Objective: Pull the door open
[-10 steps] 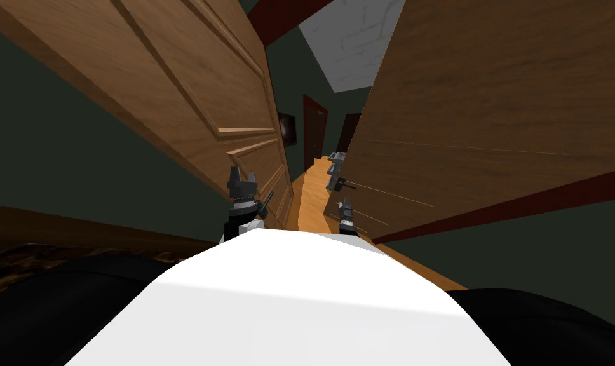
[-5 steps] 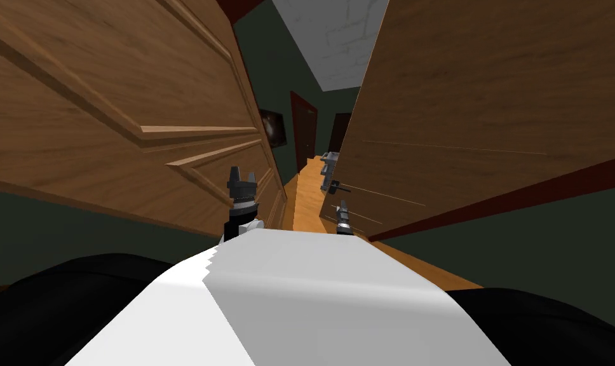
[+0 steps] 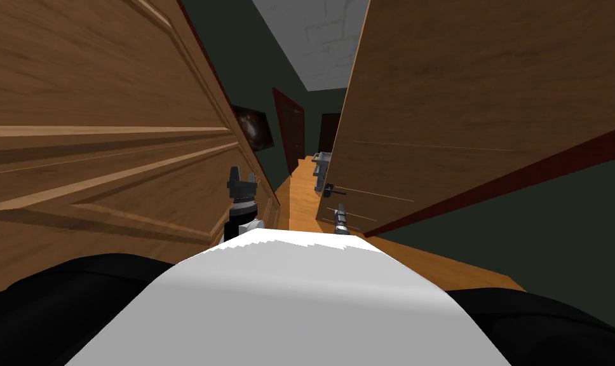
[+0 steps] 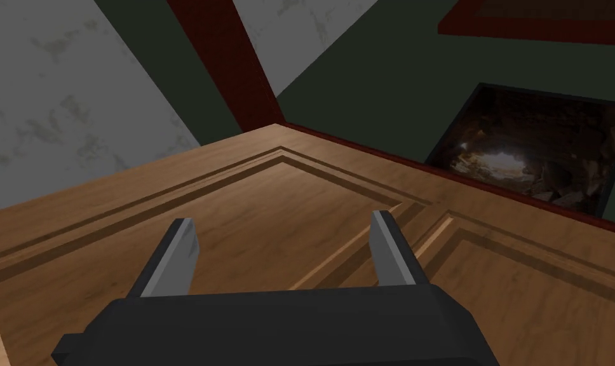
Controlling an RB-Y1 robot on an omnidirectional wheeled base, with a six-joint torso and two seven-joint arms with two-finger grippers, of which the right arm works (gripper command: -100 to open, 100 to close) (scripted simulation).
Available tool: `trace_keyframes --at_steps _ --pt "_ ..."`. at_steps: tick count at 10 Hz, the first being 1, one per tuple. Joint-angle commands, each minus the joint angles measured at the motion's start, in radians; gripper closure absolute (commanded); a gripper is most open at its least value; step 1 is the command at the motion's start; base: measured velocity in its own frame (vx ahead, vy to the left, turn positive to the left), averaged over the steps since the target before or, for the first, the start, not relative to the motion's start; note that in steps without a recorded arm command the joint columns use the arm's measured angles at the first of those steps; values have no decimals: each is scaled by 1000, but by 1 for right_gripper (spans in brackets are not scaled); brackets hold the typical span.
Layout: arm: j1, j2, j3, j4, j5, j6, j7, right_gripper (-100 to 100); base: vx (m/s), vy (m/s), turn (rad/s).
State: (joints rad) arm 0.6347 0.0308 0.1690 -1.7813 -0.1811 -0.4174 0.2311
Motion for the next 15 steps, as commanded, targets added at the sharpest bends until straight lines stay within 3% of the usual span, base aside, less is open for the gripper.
trace_keyframes --at_steps 1,3,6,7,8,15 --pt "3 11 4 9 -1 8 8 -100 226 102 -281" --pt "6 13 5 5 -1 13 9 -100 139 61 -137" --pt "-58 -57 -18 54 6 21 16 -100 -155 -99 287" --pt "-73 -71 -24 66 8 22 18 -100 -202 -116 213" --pt "-106 -100 -37 94 11 26 21 -100 -174 -76 348" --pt "-253 -192 -100 219 25 37 34 -100 -89 -21 207"
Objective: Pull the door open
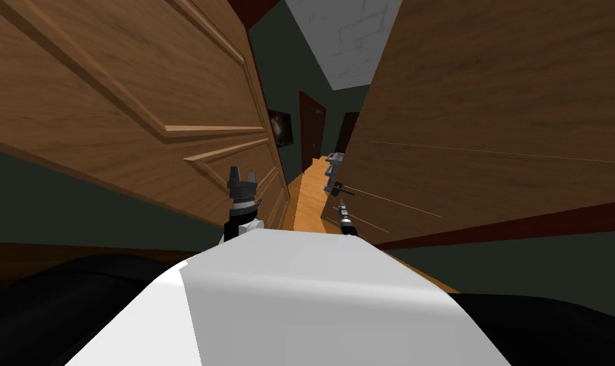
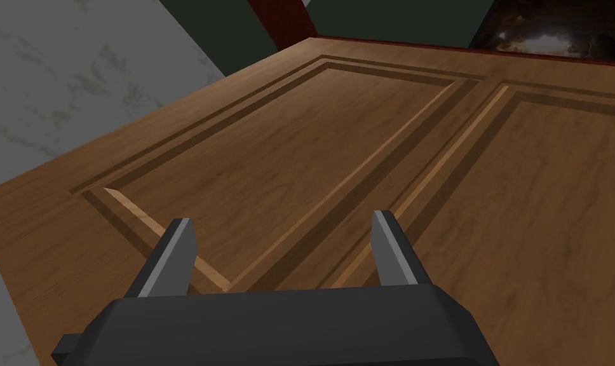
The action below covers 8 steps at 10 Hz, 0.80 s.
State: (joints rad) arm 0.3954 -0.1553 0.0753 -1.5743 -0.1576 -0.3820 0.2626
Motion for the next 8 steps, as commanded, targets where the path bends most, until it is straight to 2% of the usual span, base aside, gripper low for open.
trace_keyframes --at_steps 1,5,8 --pt "-38 -17 -17 33 4 3 5 -100 -84 -16 168" --pt "-140 -50 -66 125 12 6 14 -100 -69 -3 149" --pt "-220 -64 -108 200 16 5 20 -100 -45 -4 118"
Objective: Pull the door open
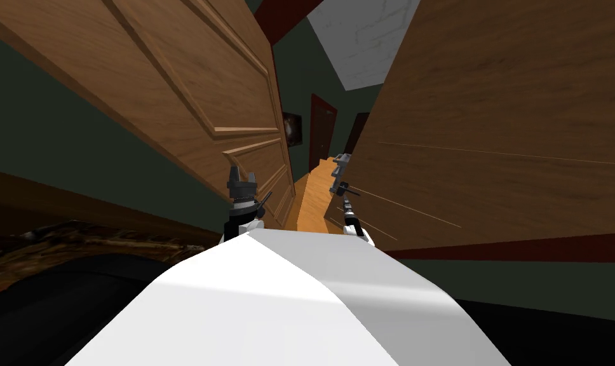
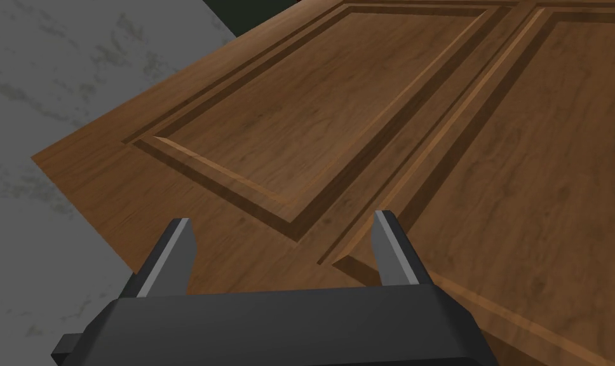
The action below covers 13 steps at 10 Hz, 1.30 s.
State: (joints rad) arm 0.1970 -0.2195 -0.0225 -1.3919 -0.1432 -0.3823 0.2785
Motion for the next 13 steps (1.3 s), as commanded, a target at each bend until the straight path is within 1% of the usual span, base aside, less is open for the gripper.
trace_keyframes --at_steps 1,4,5,6,10,13 --pt "-49 -3 -24 43 3 4 7 -100 -34 -7 100" --pt "-130 -7 -72 123 5 -1 14 -100 -28 -3 77" --pt "-132 -7 -72 124 5 -1 14 -100 -14 -3 16" --pt "-160 -8 -89 151 6 -3 16 -100 -11 -2 35" --pt "-270 -2 -159 265 6 -16 25 -100 -9 -3 32" --pt "-350 10 -215 351 4 -29 31 -100 0 0 -4"
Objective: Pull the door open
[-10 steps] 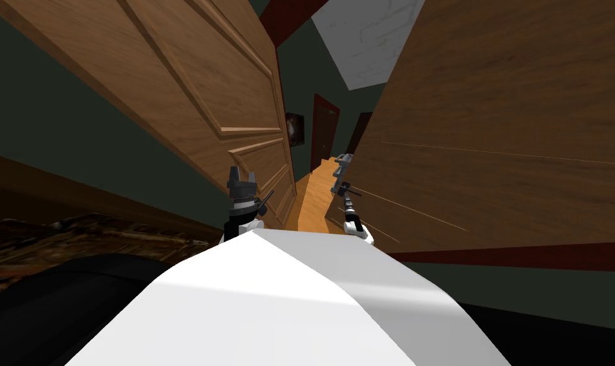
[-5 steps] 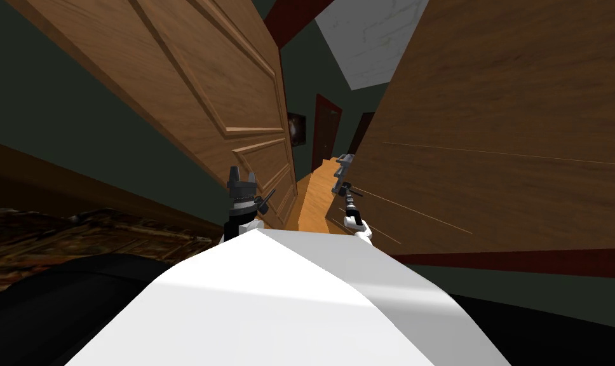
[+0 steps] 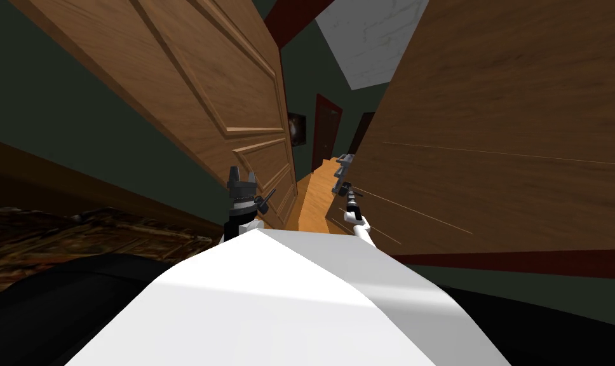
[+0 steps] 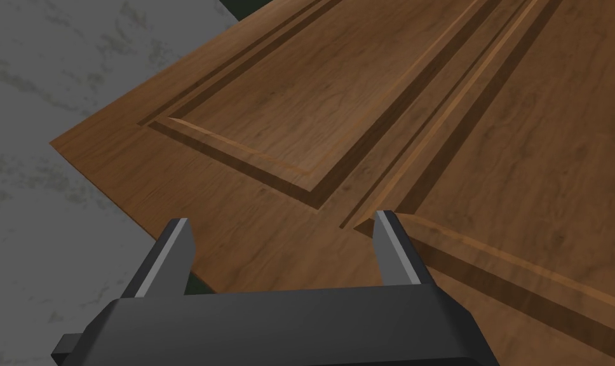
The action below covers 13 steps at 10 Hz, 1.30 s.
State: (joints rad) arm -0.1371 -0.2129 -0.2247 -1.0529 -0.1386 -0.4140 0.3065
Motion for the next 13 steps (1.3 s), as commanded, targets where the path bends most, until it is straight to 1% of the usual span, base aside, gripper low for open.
trace_keyframes --at_steps 1,4,8,12,13 --pt "-43 8 -31 40 -1 -2 5 -100 5 1 -13" --pt "-119 27 -88 124 -4 -18 11 -100 8 4 -45" --pt "-212 57 -160 230 -10 -41 17 -100 15 6 -69" --pt "-292 91 -226 325 -16 -63 23 -100 25 13 -97" --pt "-309 99 -240 345 -18 -68 24 -100 26 18 -102"
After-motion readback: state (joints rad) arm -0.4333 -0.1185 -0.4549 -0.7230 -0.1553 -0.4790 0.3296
